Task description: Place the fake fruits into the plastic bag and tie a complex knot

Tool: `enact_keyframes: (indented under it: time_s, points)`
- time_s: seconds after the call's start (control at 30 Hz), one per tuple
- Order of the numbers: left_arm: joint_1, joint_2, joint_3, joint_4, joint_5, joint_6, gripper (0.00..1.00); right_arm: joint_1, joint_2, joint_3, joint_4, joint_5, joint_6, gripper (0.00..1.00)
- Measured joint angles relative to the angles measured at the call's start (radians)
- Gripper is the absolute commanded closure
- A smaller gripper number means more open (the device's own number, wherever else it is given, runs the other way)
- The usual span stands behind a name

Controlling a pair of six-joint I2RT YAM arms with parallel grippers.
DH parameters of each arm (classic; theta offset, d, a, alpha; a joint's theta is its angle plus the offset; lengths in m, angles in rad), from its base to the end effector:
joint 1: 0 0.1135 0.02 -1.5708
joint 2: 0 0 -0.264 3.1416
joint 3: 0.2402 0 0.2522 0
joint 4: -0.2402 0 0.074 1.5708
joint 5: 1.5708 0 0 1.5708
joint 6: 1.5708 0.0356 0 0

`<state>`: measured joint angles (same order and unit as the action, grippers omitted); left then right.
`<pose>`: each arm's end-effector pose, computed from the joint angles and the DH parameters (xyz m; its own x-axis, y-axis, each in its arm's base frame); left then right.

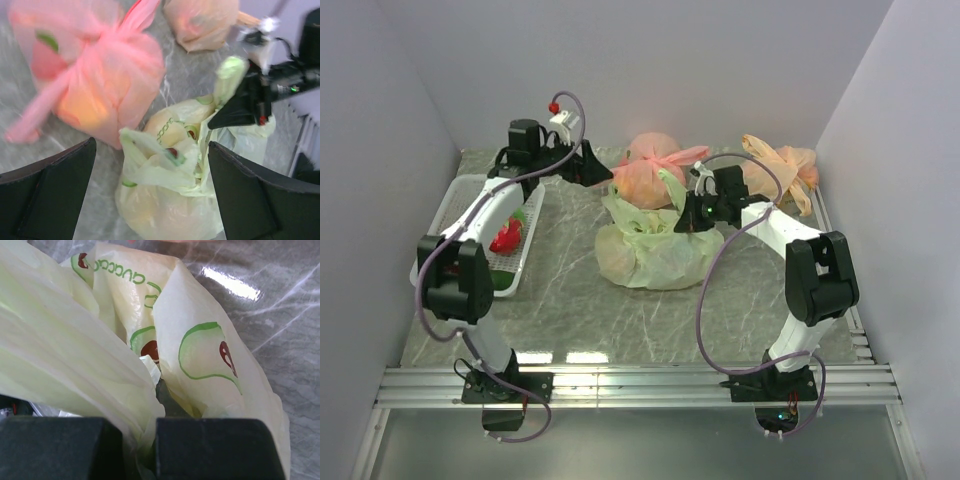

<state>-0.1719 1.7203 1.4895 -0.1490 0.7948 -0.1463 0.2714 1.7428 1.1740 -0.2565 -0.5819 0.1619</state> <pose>0.3931 -0.0940 0.3402 -0.4740 -0.0213 -0.8802 0.7114 0.5798 -0.3972 0.3553 0.1192 0.2160 -0.7926 -0.0808 -0.6044 -0.4614 0.7274 0.5079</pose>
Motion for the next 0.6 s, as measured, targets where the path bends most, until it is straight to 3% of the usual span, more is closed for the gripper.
enact_keyframes:
  time_s: [0.37, 0.6]
  points:
    - [-0.008, 0.154, -0.098, 0.120, -0.093, -0.477, 0.01, 0.013, 0.006, 0.023, -0.006, 0.018, -0.024, 1.00]
    - [-0.033, 0.140, -0.186, 0.170, -0.096, -0.612, 0.01, 0.028, 0.014, 0.038, -0.007, 0.027, -0.026, 1.00]
